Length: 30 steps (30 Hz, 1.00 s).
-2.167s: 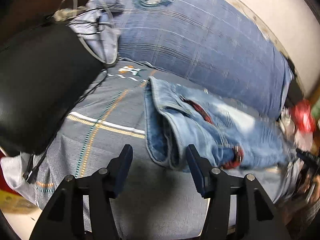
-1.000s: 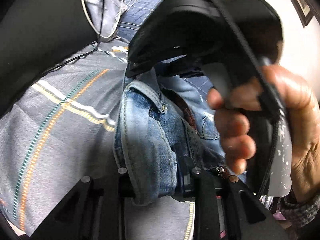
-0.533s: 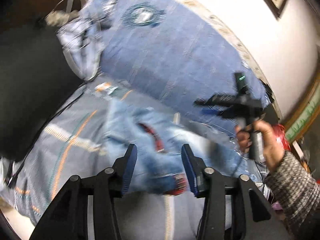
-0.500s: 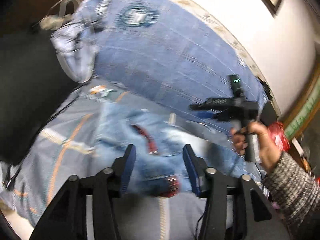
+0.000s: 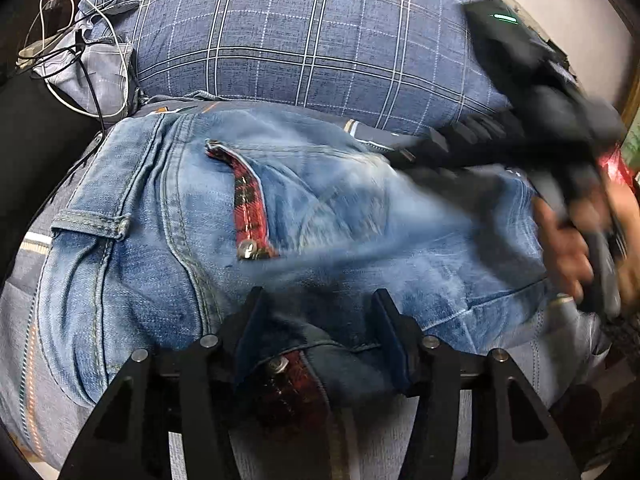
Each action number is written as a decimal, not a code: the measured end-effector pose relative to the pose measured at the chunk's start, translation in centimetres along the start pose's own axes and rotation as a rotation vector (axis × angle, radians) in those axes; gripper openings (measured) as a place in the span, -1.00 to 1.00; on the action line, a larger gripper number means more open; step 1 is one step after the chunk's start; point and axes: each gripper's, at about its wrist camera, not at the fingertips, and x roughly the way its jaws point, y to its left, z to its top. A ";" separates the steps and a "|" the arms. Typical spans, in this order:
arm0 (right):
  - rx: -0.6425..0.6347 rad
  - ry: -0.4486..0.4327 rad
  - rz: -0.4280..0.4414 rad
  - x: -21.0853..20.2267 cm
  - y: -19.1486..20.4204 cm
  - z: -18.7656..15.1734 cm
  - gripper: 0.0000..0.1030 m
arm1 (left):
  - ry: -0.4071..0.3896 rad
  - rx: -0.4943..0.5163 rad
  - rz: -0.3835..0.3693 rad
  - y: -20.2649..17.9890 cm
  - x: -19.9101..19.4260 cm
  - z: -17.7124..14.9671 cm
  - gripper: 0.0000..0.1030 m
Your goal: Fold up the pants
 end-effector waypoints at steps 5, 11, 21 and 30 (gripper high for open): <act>-0.148 -0.013 -0.022 -2.0 3.0 -6.2 -0.70 | -0.031 0.003 0.001 0.1 -0.3 -0.6 0.04; 0.121 -0.086 0.111 -3.4 -2.4 -4.0 -0.55 | -0.039 0.015 0.017 -0.2 -0.1 -0.2 0.04; 0.133 0.109 -0.011 4.6 -0.5 2.0 -0.89 | -0.051 0.021 0.013 -0.4 -0.6 -0.7 0.04; 0.087 -0.088 -0.341 2.8 0.6 7.8 -0.97 | -0.073 0.041 0.028 -0.7 -0.5 -1.1 0.05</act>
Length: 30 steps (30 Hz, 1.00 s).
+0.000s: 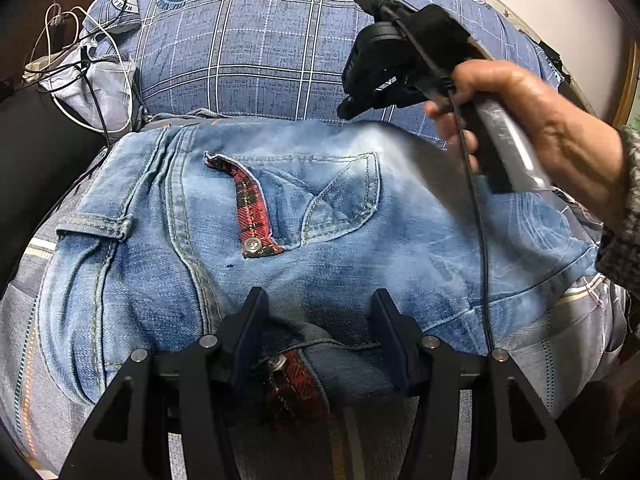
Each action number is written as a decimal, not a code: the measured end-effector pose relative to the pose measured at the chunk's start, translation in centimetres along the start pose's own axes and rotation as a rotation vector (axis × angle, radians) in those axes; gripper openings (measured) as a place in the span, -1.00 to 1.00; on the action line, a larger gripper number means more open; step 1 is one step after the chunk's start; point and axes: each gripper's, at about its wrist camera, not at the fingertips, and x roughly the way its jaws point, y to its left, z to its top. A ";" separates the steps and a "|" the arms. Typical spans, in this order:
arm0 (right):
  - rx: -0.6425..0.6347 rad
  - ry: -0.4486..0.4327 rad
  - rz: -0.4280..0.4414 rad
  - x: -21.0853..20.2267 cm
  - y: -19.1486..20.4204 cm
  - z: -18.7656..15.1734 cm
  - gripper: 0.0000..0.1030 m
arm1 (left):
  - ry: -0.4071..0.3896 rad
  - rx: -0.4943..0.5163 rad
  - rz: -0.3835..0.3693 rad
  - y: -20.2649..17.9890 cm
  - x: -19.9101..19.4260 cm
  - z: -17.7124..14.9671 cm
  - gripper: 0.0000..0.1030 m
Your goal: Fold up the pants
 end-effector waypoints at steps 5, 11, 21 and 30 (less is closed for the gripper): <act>0.130 -0.097 0.108 -3.3 -2.4 -0.5 -0.86 | -0.013 0.007 -0.011 0.1 -0.1 -0.1 0.05; 0.147 0.080 0.366 -2.5 -0.8 -4.8 -0.86 | -0.017 -0.005 -0.008 0.1 -0.1 -0.1 0.05; 0.215 -0.064 0.091 -5.4 -6.2 -5.7 -0.19 | -0.044 -0.141 -0.239 3.1 -3.5 2.1 0.08; 0.099 -0.072 0.290 -11.0 -5.0 -17.4 0.08 | 0.081 -0.247 0.042 6.8 1.9 3.3 0.14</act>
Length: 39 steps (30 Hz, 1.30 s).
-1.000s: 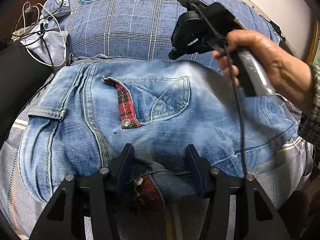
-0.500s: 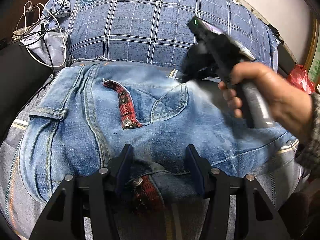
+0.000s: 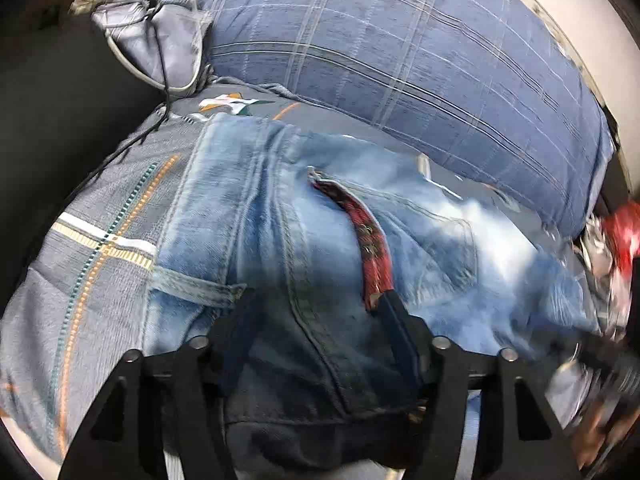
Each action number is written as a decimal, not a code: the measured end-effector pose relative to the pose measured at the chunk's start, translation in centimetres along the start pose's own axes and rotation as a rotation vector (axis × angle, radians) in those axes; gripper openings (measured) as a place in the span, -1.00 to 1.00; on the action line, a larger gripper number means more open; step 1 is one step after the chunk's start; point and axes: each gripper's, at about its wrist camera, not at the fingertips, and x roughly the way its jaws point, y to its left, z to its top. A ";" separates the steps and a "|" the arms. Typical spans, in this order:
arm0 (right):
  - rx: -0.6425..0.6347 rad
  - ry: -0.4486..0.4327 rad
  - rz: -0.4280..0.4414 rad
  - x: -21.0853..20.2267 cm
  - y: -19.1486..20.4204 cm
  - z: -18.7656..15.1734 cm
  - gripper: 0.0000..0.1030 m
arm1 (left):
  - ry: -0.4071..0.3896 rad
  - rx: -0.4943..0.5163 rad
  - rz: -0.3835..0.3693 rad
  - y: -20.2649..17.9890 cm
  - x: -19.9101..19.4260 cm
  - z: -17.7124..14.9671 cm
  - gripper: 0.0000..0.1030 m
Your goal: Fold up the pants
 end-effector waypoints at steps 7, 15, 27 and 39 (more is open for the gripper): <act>0.128 -0.048 -0.444 -1.5 -6.2 0.4 0.09 | 0.030 0.092 0.121 -1.2 -0.2 1.0 -0.06; 0.156 -0.129 -0.178 -5.2 -5.9 -1.5 0.34 | 0.023 0.231 0.126 -4.6 0.2 -0.7 0.43; 0.581 -0.398 -0.249 -18.5 -23.3 -11.4 0.13 | 0.044 0.375 0.004 -12.2 -1.3 1.0 0.47; 0.607 -0.514 -0.169 -21.0 -25.6 -14.2 0.31 | 0.218 0.796 -0.306 -39.8 8.8 -0.7 0.47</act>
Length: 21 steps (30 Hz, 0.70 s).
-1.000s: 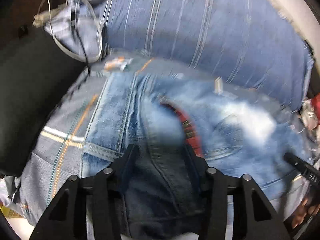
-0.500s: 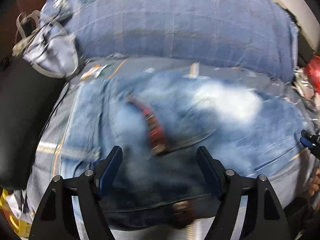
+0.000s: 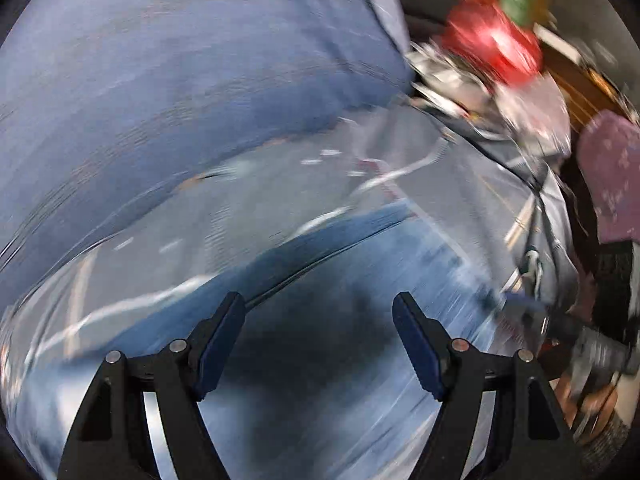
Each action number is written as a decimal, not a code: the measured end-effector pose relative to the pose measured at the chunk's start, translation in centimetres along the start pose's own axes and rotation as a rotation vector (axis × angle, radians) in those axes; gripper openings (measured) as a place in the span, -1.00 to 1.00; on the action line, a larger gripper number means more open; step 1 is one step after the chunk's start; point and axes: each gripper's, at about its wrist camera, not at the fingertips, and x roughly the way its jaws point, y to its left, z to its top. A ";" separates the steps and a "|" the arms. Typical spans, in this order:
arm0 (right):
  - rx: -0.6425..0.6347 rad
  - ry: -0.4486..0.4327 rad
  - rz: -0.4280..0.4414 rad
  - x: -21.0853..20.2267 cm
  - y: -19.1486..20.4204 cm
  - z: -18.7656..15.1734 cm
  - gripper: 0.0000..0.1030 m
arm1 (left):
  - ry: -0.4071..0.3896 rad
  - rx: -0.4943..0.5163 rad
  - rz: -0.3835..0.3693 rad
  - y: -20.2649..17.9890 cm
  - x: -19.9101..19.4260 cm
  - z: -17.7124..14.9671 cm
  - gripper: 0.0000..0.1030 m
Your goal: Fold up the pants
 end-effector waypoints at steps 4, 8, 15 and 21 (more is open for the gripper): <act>-0.011 0.040 0.031 1.8 0.2 -0.1 0.31 | 0.108 0.057 -0.118 -3.1 6.9 3.8 0.47; -0.039 0.065 0.023 2.8 0.2 -0.6 0.30 | 0.213 0.155 -0.091 -5.4 12.0 6.0 -0.01; -0.081 0.069 0.046 3.1 0.9 -0.7 -0.51 | 0.141 0.171 -0.083 -6.0 9.2 7.3 -0.85; -0.062 -0.016 0.055 2.2 1.7 0.9 -0.51 | 0.065 0.110 -0.082 -6.1 9.3 10.3 -0.80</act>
